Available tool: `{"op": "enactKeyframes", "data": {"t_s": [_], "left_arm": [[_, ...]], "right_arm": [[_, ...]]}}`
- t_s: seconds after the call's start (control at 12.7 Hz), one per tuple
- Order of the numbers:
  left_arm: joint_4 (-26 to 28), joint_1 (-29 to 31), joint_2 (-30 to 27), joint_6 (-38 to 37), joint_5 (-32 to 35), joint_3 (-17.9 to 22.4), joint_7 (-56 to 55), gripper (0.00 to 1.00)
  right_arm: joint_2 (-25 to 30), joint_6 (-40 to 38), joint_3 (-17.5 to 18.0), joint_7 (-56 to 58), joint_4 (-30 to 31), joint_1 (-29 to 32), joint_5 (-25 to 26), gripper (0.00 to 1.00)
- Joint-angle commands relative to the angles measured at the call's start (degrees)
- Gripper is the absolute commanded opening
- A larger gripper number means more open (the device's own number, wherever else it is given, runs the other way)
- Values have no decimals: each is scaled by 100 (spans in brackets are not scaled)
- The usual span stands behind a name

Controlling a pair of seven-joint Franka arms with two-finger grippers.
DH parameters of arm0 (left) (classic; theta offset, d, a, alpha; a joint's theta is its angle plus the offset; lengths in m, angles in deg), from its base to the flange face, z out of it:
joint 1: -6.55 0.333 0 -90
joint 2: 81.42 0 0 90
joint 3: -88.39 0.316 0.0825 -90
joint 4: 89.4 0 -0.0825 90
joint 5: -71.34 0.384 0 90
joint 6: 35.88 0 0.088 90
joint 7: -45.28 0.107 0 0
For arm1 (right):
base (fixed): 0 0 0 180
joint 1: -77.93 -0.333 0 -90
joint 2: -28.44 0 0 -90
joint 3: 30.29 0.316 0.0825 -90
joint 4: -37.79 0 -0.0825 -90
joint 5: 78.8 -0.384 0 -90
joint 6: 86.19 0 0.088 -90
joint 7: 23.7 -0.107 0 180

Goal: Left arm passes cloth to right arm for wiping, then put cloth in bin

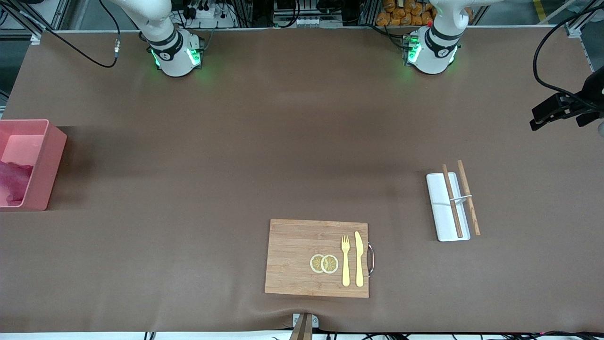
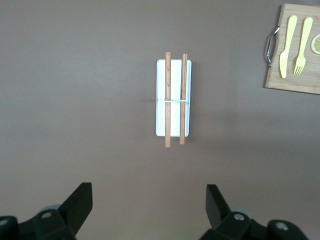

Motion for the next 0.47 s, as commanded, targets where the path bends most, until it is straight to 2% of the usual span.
{"op": "enactKeyframes", "data": {"t_s": [0.0, 0.16, 0.39], "left_arm": [[48, 27, -120, -40, -99, -6, 112, 100], [48, 27, -120, -40, -99, -15, 112, 100], [39, 27, -129, -40, -99, -15, 121, 100]], "right_arm": [[336, -394, 6, -113, 43, -431, -485, 100], [564, -473, 6, -201, 235, -729, -811, 100], [1056, -885, 6, -1419, 570, -1441, -839, 100]]}}
